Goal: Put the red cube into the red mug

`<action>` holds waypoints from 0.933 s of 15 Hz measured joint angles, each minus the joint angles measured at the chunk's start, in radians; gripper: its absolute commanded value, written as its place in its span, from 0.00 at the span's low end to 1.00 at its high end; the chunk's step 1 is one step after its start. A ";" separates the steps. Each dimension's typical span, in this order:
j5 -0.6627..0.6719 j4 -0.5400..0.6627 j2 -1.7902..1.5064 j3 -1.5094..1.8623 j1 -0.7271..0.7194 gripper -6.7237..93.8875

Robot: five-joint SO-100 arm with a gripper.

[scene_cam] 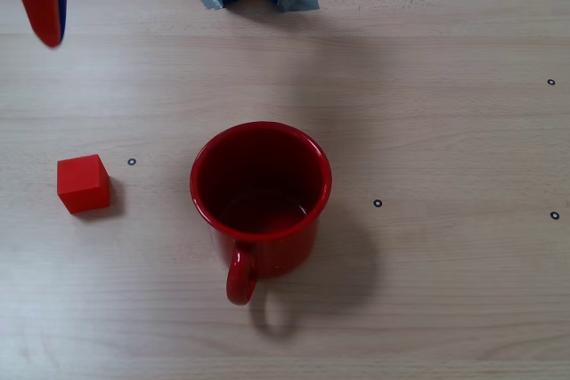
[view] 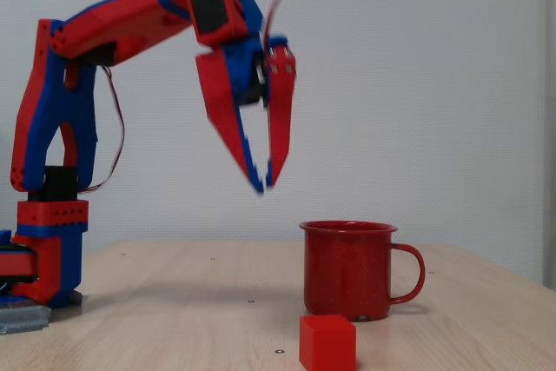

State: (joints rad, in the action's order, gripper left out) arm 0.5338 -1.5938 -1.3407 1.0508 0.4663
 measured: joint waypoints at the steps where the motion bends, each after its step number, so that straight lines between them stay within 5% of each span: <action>1: 0.026 0.000 0.049 -0.012 0.011 0.07; 14: 0.067 0.074 0.463 -0.213 0.011 0.07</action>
State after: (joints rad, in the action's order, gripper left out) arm 0.6013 -1.5202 -0.8774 0.8376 0.4771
